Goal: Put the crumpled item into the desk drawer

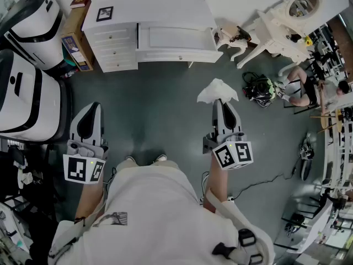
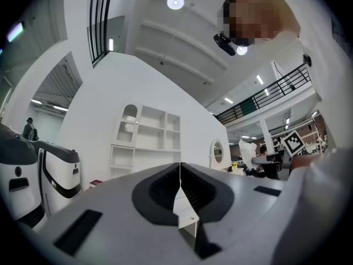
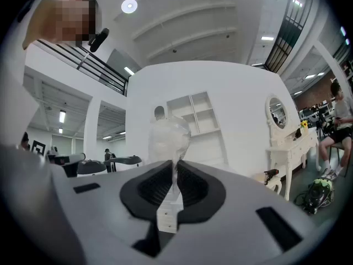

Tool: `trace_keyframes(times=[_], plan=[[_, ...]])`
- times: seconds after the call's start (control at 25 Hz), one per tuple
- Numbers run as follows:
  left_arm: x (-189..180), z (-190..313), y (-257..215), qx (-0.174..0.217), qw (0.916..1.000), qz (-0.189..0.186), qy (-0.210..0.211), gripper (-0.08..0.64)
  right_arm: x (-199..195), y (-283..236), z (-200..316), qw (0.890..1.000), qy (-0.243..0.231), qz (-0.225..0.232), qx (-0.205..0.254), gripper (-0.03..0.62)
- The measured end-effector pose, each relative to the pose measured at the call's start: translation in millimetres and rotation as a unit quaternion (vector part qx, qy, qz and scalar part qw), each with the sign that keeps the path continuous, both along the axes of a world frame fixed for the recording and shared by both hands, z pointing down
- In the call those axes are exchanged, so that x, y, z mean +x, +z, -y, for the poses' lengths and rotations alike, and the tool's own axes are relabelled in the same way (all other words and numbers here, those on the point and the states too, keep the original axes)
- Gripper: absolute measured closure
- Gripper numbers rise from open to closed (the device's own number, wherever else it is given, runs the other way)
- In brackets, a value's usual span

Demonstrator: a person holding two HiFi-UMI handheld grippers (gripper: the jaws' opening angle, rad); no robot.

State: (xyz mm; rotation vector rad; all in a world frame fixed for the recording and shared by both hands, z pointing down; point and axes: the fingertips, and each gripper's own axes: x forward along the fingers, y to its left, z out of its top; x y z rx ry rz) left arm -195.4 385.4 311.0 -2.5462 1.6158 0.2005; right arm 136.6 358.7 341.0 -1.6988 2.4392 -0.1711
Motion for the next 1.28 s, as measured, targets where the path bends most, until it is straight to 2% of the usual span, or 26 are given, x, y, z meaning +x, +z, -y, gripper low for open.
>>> trace_keyframes(times=[0.56,0.76,0.92,1.08,1.28], plan=[[52,-9,-3,0.004,0.9999,0.014,-0.004,0.541,49,5,-8,1.000,-0.006,0.008,0.006,0.557],[65,-21,4,-0.002,0.9997,0.020,-0.015,0.541,64,7,-11,0.999,-0.021,0.044,0.020,0.557],[67,-27,10,-0.008,0.9995,0.024,-0.019,0.541,64,11,-10,0.998,-0.028,0.047,0.019,0.555],[76,-20,11,-0.012,0.9996,0.024,-0.011,0.541,65,15,-9,0.999,-0.030,0.041,0.010,0.555],[96,-2,17,-0.017,0.9996,0.019,0.010,0.541,88,23,-1,0.999,-0.009,0.037,-0.005,0.555]])
